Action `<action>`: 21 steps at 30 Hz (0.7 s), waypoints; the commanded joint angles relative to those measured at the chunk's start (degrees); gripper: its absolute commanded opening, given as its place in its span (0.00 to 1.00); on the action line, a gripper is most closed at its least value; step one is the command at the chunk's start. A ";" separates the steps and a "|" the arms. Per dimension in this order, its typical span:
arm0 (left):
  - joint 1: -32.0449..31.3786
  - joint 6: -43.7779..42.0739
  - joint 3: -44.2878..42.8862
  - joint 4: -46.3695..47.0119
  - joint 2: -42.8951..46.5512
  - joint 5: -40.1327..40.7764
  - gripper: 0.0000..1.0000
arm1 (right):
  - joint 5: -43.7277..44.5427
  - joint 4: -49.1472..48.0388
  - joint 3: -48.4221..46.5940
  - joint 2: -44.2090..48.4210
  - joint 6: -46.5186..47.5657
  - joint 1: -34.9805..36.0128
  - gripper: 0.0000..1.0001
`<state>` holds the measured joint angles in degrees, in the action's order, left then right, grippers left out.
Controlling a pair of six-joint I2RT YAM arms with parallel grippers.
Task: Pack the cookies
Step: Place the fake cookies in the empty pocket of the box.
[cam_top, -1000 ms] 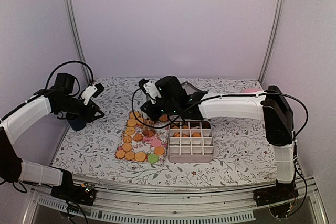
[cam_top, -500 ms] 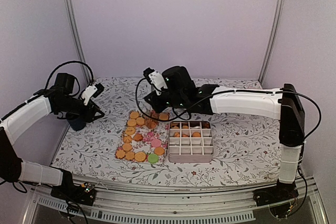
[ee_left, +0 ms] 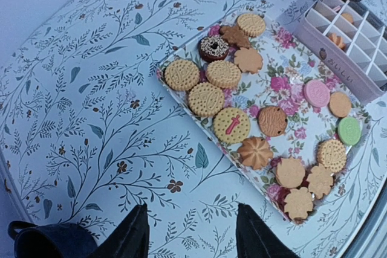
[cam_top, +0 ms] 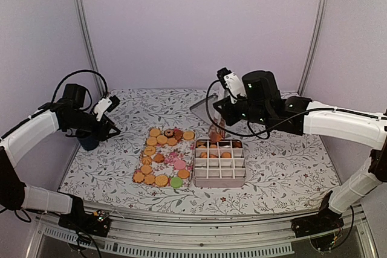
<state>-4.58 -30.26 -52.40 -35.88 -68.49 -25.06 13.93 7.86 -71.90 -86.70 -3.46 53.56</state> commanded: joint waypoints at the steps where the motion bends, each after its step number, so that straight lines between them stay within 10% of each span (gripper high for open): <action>1: 0.59 -0.59 -1.19 -0.77 0.83 -1.15 0.50 | 5.11 3.60 6.48 7.48 -2.36 -0.80 0.05; 12: 0.58 -0.59 -1.36 -0.84 0.32 -1.65 0.50 | 8.03 6.71 12.88 13.41 -4.84 -1.29 0.08; 21: 0.59 -0.85 -1.20 -1.12 0.64 -1.48 0.50 | 7.34 6.73 12.48 12.29 -4.97 -1.38 0.34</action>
<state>-4.58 -30.44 -52.45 -36.10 -68.49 -25.91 20.56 15.66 -59.27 -74.54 -7.81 52.47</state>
